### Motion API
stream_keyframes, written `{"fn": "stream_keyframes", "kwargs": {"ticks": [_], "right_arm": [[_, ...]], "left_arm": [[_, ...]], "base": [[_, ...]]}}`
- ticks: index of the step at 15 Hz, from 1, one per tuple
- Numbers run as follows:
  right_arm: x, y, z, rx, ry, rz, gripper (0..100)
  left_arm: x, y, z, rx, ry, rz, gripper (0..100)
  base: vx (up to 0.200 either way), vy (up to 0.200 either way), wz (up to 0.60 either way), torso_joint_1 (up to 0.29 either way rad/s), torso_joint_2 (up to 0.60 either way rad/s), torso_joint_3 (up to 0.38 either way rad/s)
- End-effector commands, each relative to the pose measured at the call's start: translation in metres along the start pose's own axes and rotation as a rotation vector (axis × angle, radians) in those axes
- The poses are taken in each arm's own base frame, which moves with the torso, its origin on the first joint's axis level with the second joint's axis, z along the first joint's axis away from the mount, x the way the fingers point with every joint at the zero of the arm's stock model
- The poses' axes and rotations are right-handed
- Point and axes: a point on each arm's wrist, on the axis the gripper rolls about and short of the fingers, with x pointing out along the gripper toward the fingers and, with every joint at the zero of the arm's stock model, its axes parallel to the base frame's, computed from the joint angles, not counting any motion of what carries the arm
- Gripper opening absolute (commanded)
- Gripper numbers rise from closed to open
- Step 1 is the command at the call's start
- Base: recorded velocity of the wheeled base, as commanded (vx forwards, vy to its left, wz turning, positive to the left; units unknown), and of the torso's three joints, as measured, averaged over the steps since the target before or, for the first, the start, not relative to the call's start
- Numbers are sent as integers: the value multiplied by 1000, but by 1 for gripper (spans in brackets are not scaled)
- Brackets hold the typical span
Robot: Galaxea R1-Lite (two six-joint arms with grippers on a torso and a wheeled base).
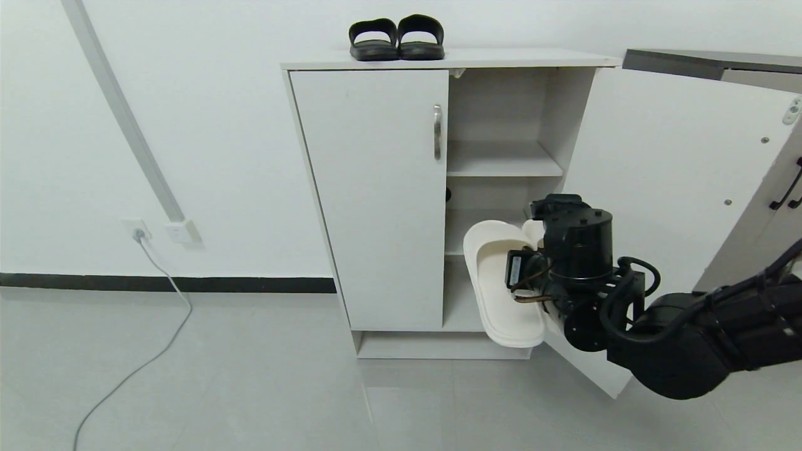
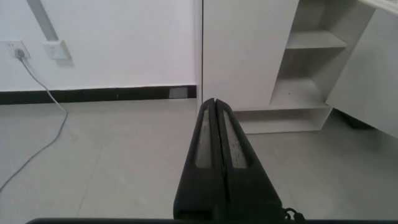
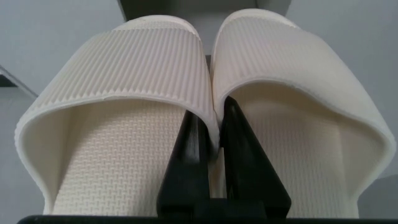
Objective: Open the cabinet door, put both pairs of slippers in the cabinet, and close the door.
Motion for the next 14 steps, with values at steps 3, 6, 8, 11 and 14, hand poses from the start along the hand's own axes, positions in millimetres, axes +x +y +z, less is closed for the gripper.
{"fn": "stream_keyframes", "kwargs": {"ticks": [3,6,8,11,14], "right_arm": [[28,27,-7,11,-34,-66,0],[26,31,-14,-4,-19,-54,0],[22,36,-20,-16,-8,-41,0],[15,42,-30,-32,13,-6,0],[7,50,-45,-50,54,130,0]], "left_arm": [[0,0,-1,1,0,2,0],[0,0,-1,1,0,2,0],[0,0,-1,2,-2,2,0],[0,0,-1,2,-2,2,0],[0,0,-1,3,0,2,0]], "base": [[0,-200,0,2,2,2],[0,-200,0,4,5,5],[0,-100,0,4,1,1],[0,0,0,0,0,0],[0,0,0,0,0,0]]}}
